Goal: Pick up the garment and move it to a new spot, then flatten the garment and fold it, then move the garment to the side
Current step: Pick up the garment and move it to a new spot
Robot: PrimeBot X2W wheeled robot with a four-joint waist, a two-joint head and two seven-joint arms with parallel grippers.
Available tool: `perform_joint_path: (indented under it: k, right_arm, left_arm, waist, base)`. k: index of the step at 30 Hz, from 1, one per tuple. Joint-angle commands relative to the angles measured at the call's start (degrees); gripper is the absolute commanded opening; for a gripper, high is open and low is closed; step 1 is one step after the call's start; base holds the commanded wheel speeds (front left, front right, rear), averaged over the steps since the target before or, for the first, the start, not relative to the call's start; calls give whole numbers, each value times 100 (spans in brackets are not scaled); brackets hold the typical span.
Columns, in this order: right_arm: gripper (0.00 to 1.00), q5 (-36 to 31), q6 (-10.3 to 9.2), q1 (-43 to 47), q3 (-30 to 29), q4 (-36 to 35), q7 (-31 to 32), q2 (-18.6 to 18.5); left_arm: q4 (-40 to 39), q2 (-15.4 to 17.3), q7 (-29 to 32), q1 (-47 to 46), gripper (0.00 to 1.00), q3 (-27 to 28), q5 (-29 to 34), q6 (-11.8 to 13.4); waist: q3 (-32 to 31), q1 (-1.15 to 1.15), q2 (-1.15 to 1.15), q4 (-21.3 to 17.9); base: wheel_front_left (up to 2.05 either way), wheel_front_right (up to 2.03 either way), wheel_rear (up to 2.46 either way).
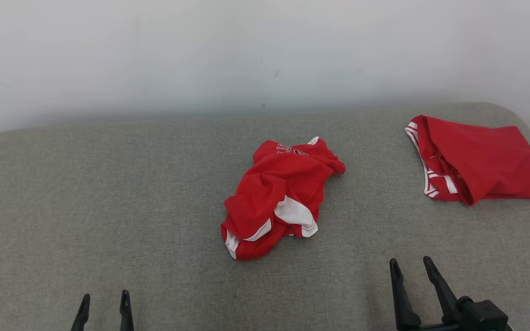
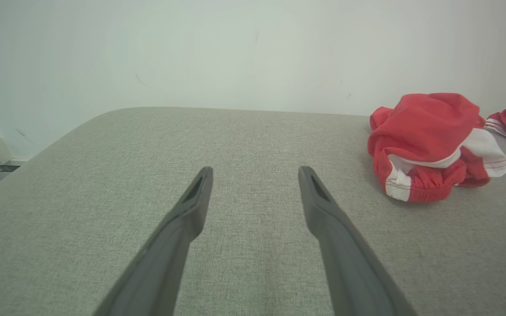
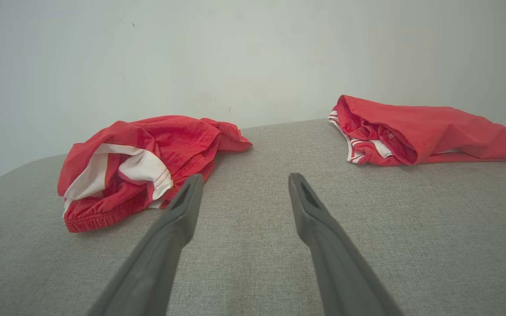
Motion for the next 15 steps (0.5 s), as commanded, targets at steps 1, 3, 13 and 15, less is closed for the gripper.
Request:
perform_joint_path:
  k: [1, 3, 13, 15]
  right_arm:
    - [100, -14, -14, 39, 4, -18, -4, 5]
    - [100, -18, -14, 32, -1, -19, -4, 5]
    - [100, 20, -14, 41, 19, -13, -4, 5]
    - [100, 23, -14, 43, 23, -12, -4, 5]
  left_arm:
    - [-21, -11, -14, 10, 100, -4, -39, 5]
    - [-25, -11, -14, 1, 100, -2, -33, 3]
    - [-16, -12, -14, 18, 100, 29, -48, 38]
    - [-17, -11, -14, 25, 100, 35, -54, 38]
  waist:
    - [10, 0, 0, 5]
    - [17, 0, 0, 11]
    - [16, 0, 0, 25]
    - [13, 0, 0, 24]
  base:
    - [0, 0, 0]
    - [0, 0, 0]
    - [0, 0, 0]
    - [0, 0, 0]
